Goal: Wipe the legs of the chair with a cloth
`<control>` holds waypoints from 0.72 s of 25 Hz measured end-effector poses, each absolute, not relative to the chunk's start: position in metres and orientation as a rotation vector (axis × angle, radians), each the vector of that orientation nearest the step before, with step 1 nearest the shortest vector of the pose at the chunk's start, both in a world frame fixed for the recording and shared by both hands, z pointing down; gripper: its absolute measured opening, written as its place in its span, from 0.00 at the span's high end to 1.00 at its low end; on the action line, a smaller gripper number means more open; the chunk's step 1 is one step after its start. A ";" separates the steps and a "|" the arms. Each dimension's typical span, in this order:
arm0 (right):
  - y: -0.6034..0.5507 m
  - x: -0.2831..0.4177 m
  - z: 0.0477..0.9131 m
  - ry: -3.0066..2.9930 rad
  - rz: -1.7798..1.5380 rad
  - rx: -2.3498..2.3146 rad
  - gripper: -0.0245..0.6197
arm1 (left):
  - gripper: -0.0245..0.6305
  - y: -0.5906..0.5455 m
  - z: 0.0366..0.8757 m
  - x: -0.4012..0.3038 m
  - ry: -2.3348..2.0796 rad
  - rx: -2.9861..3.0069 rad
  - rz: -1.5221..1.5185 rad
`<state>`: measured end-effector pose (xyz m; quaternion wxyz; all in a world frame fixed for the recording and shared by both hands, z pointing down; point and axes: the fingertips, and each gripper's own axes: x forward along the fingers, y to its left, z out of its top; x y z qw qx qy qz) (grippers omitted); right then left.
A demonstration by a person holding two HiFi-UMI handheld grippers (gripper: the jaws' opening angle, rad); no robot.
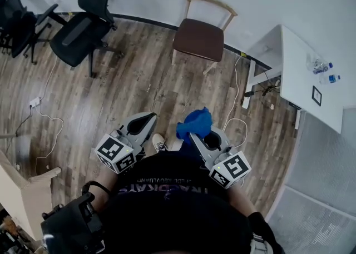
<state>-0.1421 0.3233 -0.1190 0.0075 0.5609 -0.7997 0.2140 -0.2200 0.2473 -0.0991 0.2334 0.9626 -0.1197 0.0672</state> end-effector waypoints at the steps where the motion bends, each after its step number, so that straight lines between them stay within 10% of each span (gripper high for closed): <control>1: 0.324 -0.141 -0.118 -2.498 0.673 1.759 0.80 | 0.95 0.249 -0.097 -0.218 -0.316 2.639 0.193; 18: 0.333 -0.141 -0.115 -2.477 0.693 1.772 0.81 | 0.95 0.287 -0.086 -0.185 0.022 2.533 0.342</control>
